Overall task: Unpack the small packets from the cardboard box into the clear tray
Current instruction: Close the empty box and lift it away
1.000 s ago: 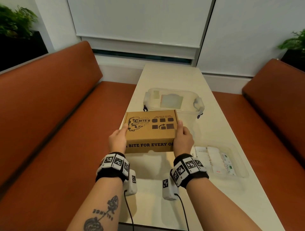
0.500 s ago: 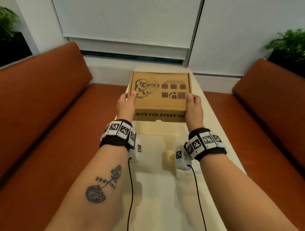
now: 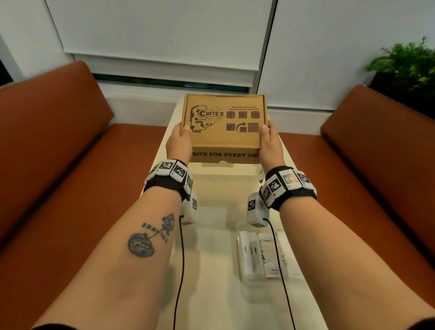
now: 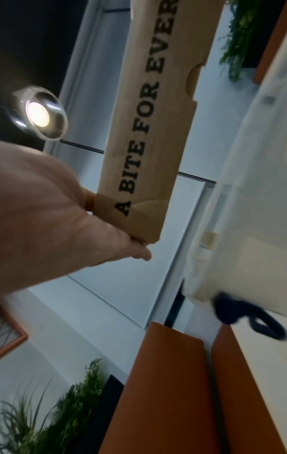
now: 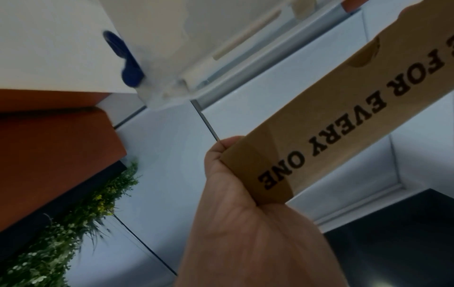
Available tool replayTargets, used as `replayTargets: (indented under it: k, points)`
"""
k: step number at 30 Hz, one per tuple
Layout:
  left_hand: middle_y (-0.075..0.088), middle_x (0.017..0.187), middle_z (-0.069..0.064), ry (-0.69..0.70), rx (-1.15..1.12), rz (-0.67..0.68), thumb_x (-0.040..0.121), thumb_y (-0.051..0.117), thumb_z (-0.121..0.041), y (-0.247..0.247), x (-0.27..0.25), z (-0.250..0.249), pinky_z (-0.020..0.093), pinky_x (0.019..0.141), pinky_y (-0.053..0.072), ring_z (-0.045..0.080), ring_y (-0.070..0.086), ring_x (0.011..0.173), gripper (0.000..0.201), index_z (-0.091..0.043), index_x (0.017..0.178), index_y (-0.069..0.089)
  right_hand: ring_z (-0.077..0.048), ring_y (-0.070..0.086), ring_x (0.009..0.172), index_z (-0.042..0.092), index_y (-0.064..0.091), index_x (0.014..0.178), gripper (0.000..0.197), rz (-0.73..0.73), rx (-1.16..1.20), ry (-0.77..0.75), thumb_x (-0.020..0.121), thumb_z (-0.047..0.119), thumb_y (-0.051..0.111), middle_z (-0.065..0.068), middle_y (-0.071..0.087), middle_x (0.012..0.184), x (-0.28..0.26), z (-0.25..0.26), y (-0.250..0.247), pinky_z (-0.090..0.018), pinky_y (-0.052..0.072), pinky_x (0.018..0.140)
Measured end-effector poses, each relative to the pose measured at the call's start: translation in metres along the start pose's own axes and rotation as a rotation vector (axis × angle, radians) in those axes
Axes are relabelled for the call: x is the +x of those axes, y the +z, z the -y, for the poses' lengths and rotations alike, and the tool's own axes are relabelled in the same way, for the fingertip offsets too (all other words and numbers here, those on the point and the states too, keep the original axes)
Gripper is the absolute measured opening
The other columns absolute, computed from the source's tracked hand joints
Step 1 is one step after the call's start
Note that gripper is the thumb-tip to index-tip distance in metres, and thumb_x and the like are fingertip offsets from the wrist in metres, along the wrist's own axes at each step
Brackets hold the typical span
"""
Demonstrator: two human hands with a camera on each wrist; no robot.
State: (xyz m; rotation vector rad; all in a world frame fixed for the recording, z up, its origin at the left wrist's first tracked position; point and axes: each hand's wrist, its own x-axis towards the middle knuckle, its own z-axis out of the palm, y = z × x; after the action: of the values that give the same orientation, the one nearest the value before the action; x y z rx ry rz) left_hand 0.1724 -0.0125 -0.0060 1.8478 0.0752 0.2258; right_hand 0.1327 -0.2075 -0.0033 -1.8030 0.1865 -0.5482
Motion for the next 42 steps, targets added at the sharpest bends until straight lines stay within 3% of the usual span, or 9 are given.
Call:
replayTargets:
  k: [5, 13, 20, 24, 27, 31, 35, 39, 42]
  points:
    - [0.052, 0.134, 0.012, -0.043, 0.090, 0.032, 0.104, 0.027, -0.028, 0.015, 0.003, 0.027, 0.038, 0.100, 0.041, 0.030, 0.049, 0.121, 0.041, -0.013, 0.139, 0.041, -0.021, 0.047, 0.127, 0.019, 0.029, 0.147, 0.044, 0.058, -0.069, 0.044, 0.103, 0.028, 0.025, -0.004, 0.046, 0.142, 0.007, -0.024, 0.007, -0.045, 0.038, 0.108]
    - [0.043, 0.142, 0.016, 0.047, 0.405, 0.037, 0.101, 0.031, -0.007, 0.029, 0.002, 0.041, 0.041, 0.104, 0.036, 0.031, 0.044, 0.127, 0.050, -0.012, 0.150, 0.023, -0.024, 0.042, 0.131, 0.016, 0.023, 0.149, 0.046, 0.086, -0.200, 0.107, 0.104, 0.024, 0.024, -0.007, 0.041, 0.146, 0.009, -0.046, 0.011, -0.036, 0.033, 0.111]
    - [0.038, 0.133, 0.013, 0.028, 0.477, 0.027, 0.102, 0.033, -0.023, 0.038, -0.004, 0.050, 0.038, 0.102, 0.041, 0.028, 0.051, 0.115, 0.050, -0.018, 0.151, 0.025, -0.033, 0.053, 0.114, 0.021, 0.012, 0.152, 0.050, 0.126, -0.426, 0.222, 0.103, 0.024, 0.025, -0.017, 0.052, 0.131, 0.012, -0.049, 0.015, -0.040, 0.044, 0.097]
    - [0.037, 0.131, 0.014, 0.052, 0.500, -0.010, 0.100, 0.037, -0.034, 0.038, -0.005, 0.057, 0.045, 0.106, 0.039, 0.031, 0.047, 0.116, 0.052, -0.021, 0.149, 0.029, -0.026, 0.053, 0.090, 0.018, 0.004, 0.152, 0.057, 0.151, -0.577, 0.141, 0.100, 0.016, 0.028, -0.018, 0.057, 0.117, 0.004, -0.048, 0.017, -0.031, 0.039, 0.078]
    - [0.039, 0.125, 0.012, 0.072, 0.474, -0.045, 0.097, 0.042, -0.040, 0.037, -0.008, 0.061, 0.047, 0.108, 0.034, 0.031, 0.042, 0.116, 0.052, -0.023, 0.146, 0.036, -0.032, 0.056, 0.102, 0.018, 0.010, 0.152, 0.055, 0.121, -0.655, 0.125, 0.101, 0.026, 0.029, -0.019, 0.058, 0.119, -0.003, -0.049, 0.018, -0.034, 0.043, 0.083]
    - [0.042, 0.119, 0.011, 0.105, 0.508, -0.076, 0.096, 0.044, -0.044, 0.037, -0.013, 0.065, 0.046, 0.108, 0.031, 0.030, 0.041, 0.114, 0.051, -0.022, 0.141, 0.045, -0.027, 0.057, 0.096, 0.012, 0.031, 0.144, 0.049, 0.093, -0.756, 0.101, 0.098, 0.028, 0.035, -0.015, 0.060, 0.116, -0.011, -0.049, 0.018, -0.031, 0.044, 0.077]
    - [0.046, 0.130, 0.017, 0.131, 0.715, -0.077, 0.098, 0.036, -0.044, 0.040, -0.018, 0.066, 0.046, 0.108, 0.026, 0.033, 0.039, 0.120, 0.049, -0.019, 0.137, 0.050, -0.030, 0.058, 0.101, 0.006, 0.048, 0.127, 0.038, 0.143, -0.804, 0.173, 0.096, 0.024, 0.034, -0.017, 0.061, 0.113, -0.010, -0.053, 0.018, -0.030, 0.041, 0.074]
    - [0.049, 0.128, 0.017, 0.135, 0.948, -0.037, 0.096, 0.033, -0.043, 0.042, -0.025, 0.063, 0.044, 0.104, 0.024, 0.033, 0.038, 0.119, 0.051, -0.015, 0.134, 0.052, -0.032, 0.054, 0.112, 0.006, 0.045, 0.130, 0.038, 0.204, -0.834, 0.193, 0.097, 0.019, 0.031, -0.019, 0.055, 0.125, -0.009, -0.058, 0.019, -0.035, 0.043, 0.088]
    - [0.035, 0.146, 0.014, 0.182, 1.048, 0.041, 0.095, 0.034, -0.045, 0.043, -0.027, 0.062, 0.045, 0.116, 0.008, 0.032, 0.025, 0.136, 0.056, -0.009, 0.133, 0.053, -0.032, 0.041, 0.128, 0.019, 0.030, 0.146, 0.047, 0.325, -0.907, 0.131, 0.099, 0.028, 0.028, -0.018, 0.035, 0.146, -0.013, -0.062, 0.019, -0.039, 0.037, 0.103]
